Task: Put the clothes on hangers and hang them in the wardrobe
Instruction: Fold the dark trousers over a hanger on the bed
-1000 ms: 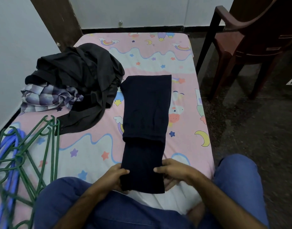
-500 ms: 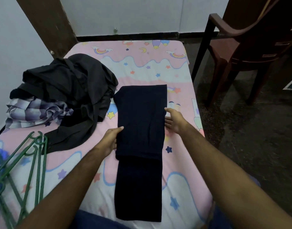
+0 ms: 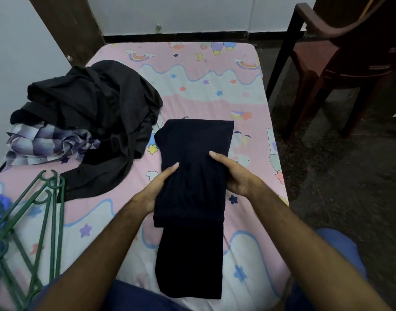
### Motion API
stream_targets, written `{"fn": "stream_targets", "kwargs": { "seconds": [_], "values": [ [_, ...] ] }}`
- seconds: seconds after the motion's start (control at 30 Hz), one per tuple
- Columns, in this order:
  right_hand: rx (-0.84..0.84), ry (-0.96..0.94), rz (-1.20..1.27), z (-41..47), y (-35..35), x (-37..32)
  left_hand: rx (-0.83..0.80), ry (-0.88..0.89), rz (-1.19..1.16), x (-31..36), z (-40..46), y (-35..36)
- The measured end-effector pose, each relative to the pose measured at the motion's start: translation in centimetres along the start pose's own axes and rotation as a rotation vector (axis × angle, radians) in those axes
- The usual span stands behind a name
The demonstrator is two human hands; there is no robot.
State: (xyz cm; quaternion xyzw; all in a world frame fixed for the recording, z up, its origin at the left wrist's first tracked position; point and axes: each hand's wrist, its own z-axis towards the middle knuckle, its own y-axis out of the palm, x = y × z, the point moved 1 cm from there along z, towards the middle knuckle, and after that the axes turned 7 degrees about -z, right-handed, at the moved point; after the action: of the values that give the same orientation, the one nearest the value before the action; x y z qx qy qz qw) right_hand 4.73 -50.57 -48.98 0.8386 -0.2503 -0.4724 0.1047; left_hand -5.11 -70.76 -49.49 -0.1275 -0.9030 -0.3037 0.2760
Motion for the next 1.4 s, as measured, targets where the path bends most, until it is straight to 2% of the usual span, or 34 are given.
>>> {"fn": "stream_targets", "kwargs": {
  "seconds": [0.23,0.37,0.5,0.6,0.7,0.8,0.87,0.9,0.93,0.97,1.03,1.07,1.17,1.23,1.4],
  "values": [
    [0.042,-0.067,-0.18,-4.3,2.4,-4.9,-0.09,0.225,-0.016,2.8,-3.9,3.3],
    [0.023,-0.238,-0.214,-7.8,4.4,-8.7,-0.185,0.364,-0.103,4.3,-6.7,4.1],
    [-0.015,-0.434,-0.167,-10.9,6.9,-12.6,-0.27,0.37,-0.157,4.8,-9.2,5.5],
    [-0.009,-0.528,-0.119,-12.7,8.4,-15.1,-0.355,0.304,-0.238,3.3,-10.6,6.2],
    [0.005,-0.548,-0.063,-13.8,8.9,-16.7,-0.344,0.273,-0.191,0.9,-10.5,6.1],
    [-0.019,-0.576,0.022,-14.9,9.2,-17.3,-0.459,0.245,-0.254,-0.9,-10.7,5.6],
    [-0.061,-0.603,0.074,-15.7,9.2,-17.5,-0.398,0.361,-0.22,-0.7,-11.2,6.4],
    [-0.081,-0.61,0.086,-16.0,9.2,-17.5,-0.439,0.373,-0.26,-0.5,-11.7,6.8],
    [-0.101,-0.608,0.084,-16.3,9.3,-17.4,-0.339,0.433,-0.273,-0.3,-12.1,7.3],
    [-0.116,-0.599,0.066,-16.7,9.5,-17.3,-0.274,0.417,-0.257,-0.2,-11.9,7.2],
    [-0.134,-0.579,0.004,-17.3,10.0,-16.9,-0.339,0.377,-0.324,-0.5,-12.6,7.8],
    [-0.143,-0.573,-0.03,-17.5,10.2,-16.8,-0.313,0.382,-0.383,-0.2,-12.9,7.5],
    [-0.165,-0.59,-0.102,-18.3,10.9,-17.0,-0.49,0.455,-0.37,0.6,-14.0,7.7],
    [-0.174,-0.599,-0.115,-18.7,11.1,-17.5,-0.586,0.43,-0.36,0.5,-14.5,8.4],
    [-0.155,-0.545,-0.2,-19.5,10.7,-17.9,-0.509,0.521,-0.358,2.2,-15.6,7.0]
  ]
}}
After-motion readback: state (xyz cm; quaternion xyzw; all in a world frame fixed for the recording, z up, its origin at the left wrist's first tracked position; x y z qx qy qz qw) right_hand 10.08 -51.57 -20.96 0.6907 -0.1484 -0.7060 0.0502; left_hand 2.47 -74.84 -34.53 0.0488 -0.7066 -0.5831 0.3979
